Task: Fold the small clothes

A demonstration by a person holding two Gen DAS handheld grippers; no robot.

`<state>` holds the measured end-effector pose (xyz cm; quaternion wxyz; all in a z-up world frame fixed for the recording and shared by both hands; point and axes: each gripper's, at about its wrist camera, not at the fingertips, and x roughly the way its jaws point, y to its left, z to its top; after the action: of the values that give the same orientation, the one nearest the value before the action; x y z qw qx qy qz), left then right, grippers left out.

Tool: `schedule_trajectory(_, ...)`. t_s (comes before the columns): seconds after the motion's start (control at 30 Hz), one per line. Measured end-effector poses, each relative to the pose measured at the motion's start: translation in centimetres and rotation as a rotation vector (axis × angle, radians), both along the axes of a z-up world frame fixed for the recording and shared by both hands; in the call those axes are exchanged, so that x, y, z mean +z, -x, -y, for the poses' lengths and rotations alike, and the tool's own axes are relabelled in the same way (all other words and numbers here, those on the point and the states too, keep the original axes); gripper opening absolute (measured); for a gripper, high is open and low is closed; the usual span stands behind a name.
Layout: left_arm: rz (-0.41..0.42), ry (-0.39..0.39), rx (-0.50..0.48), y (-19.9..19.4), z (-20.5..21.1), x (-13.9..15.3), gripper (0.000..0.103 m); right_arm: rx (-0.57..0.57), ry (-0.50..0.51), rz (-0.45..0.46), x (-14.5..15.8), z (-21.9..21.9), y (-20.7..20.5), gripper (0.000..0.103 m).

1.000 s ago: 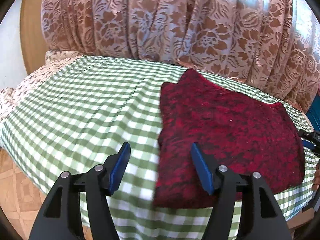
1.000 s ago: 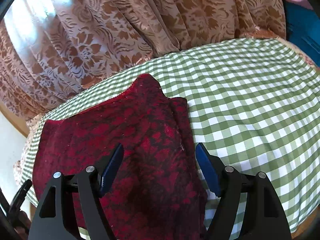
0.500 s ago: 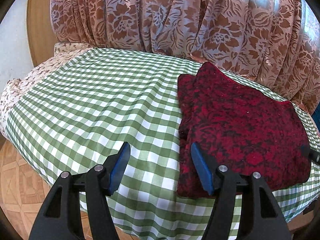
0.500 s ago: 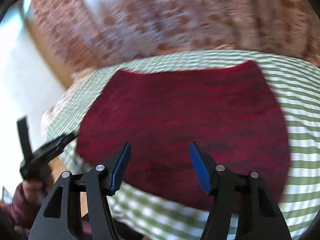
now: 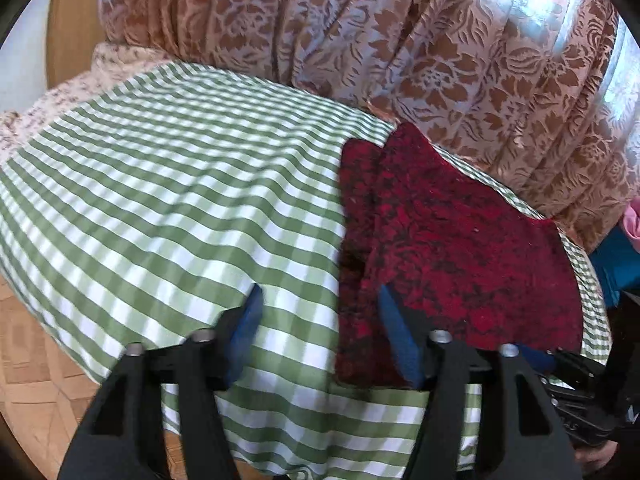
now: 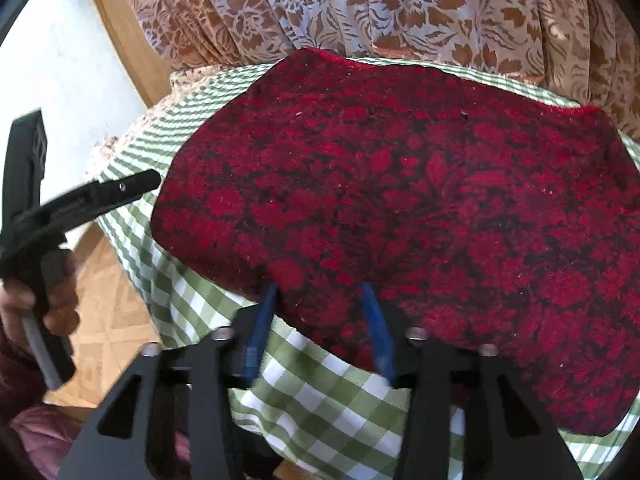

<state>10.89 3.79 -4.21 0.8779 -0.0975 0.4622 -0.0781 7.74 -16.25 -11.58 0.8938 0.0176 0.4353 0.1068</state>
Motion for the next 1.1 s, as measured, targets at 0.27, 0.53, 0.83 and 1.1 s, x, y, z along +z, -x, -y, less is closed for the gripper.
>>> schedule_trajectory(0.27, -0.108, -0.111, -0.007, -0.1, 0.4, -2.8, 0.000, 0.058, 0.047, -0.005, -0.9, -1.1, 0.6, 0.012)
schedule_trajectory(0.53, 0.080, -0.025, -0.078, 1.3, 2.0, 1.8, 0.021, 0.021, -0.128, -0.050, 0.4, 2.4, 1.7, 0.017)
schedule_trajectory(0.83, 0.089, -0.028, -0.308, 1.2, 9.0, 2.4, 0.022, -0.373, -0.343, 0.114, 4.2, 15.7, 7.3, 0.060)
schedule_trajectory(1.1, 0.041, 0.005, -0.348, 1.1, 11.3, 2.1, 0.024, -0.528, -0.561, 0.117, 1.2, 22.3, 6.2, 0.067)
